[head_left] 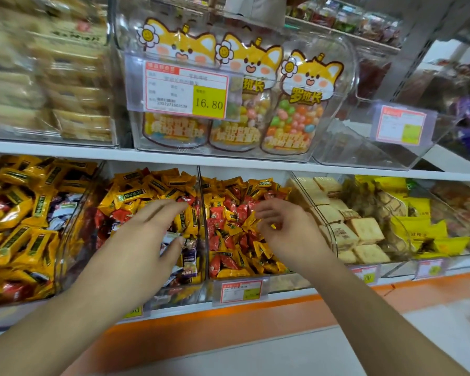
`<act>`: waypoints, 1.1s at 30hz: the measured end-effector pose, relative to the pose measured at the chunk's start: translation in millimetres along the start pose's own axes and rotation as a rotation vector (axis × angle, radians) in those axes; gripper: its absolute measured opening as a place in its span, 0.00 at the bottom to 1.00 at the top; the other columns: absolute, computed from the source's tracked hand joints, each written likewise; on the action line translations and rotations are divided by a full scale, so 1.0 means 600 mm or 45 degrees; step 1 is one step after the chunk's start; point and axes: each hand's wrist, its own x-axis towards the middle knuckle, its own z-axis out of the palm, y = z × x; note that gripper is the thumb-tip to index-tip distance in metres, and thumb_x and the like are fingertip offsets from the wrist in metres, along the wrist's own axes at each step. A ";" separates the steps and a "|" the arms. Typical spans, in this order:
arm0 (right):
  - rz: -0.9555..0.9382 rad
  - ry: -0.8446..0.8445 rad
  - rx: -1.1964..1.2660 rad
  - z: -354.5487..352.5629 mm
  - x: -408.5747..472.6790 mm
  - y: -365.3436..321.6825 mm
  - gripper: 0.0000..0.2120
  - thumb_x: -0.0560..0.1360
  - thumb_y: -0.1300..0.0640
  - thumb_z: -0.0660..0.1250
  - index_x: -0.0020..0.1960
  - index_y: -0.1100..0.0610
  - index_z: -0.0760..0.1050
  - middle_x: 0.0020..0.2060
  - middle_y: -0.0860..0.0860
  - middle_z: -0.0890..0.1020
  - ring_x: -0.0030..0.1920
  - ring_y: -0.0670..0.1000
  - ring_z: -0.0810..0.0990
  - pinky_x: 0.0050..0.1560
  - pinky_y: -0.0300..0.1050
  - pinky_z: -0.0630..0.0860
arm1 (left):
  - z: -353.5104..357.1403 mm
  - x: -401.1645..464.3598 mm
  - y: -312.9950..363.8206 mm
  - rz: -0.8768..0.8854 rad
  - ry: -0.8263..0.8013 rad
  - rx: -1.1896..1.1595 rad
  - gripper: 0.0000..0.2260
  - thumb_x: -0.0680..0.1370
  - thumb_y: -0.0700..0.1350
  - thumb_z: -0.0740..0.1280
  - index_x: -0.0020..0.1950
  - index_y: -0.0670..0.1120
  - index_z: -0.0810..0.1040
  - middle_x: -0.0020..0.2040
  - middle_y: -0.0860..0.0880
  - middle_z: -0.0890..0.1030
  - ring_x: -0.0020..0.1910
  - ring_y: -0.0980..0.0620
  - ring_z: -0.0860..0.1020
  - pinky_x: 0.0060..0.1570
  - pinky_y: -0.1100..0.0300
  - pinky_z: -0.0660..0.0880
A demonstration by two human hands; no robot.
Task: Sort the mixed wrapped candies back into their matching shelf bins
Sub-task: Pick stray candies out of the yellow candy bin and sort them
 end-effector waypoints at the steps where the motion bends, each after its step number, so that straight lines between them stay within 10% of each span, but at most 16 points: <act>1: -0.049 -0.060 -0.068 0.006 0.003 0.002 0.16 0.80 0.55 0.69 0.67 0.45 0.78 0.60 0.41 0.82 0.62 0.40 0.78 0.66 0.45 0.77 | 0.003 0.000 0.002 0.057 -0.050 -0.005 0.26 0.82 0.55 0.63 0.79 0.64 0.59 0.79 0.67 0.58 0.75 0.58 0.66 0.69 0.55 0.72; 5: -0.282 -0.352 -0.202 0.055 0.018 -0.005 0.27 0.80 0.45 0.69 0.77 0.39 0.68 0.77 0.38 0.66 0.78 0.41 0.59 0.76 0.39 0.56 | 0.026 -0.003 0.019 0.125 -0.227 -0.058 0.28 0.82 0.63 0.57 0.81 0.67 0.51 0.78 0.75 0.43 0.76 0.65 0.60 0.75 0.63 0.59; 8: -0.307 -0.482 -0.288 0.090 0.033 0.011 0.27 0.77 0.38 0.69 0.75 0.37 0.69 0.80 0.35 0.59 0.80 0.45 0.58 0.78 0.54 0.62 | 0.034 -0.001 0.021 0.098 -0.270 -0.040 0.29 0.82 0.64 0.56 0.81 0.68 0.50 0.77 0.77 0.42 0.66 0.62 0.73 0.69 0.66 0.66; 13: -0.363 -0.404 -0.473 0.074 0.045 0.025 0.23 0.74 0.38 0.73 0.69 0.35 0.76 0.76 0.39 0.68 0.74 0.47 0.68 0.72 0.56 0.70 | 0.037 0.005 0.004 0.124 -0.232 -0.088 0.27 0.82 0.63 0.57 0.80 0.70 0.53 0.76 0.78 0.46 0.78 0.68 0.55 0.75 0.65 0.56; 33: -0.202 -0.055 -0.459 0.005 0.039 0.076 0.15 0.77 0.55 0.75 0.63 0.46 0.82 0.63 0.43 0.80 0.69 0.48 0.72 0.69 0.51 0.73 | 0.037 0.006 0.001 0.139 -0.219 -0.067 0.27 0.83 0.60 0.59 0.80 0.69 0.54 0.77 0.76 0.48 0.78 0.66 0.56 0.73 0.66 0.55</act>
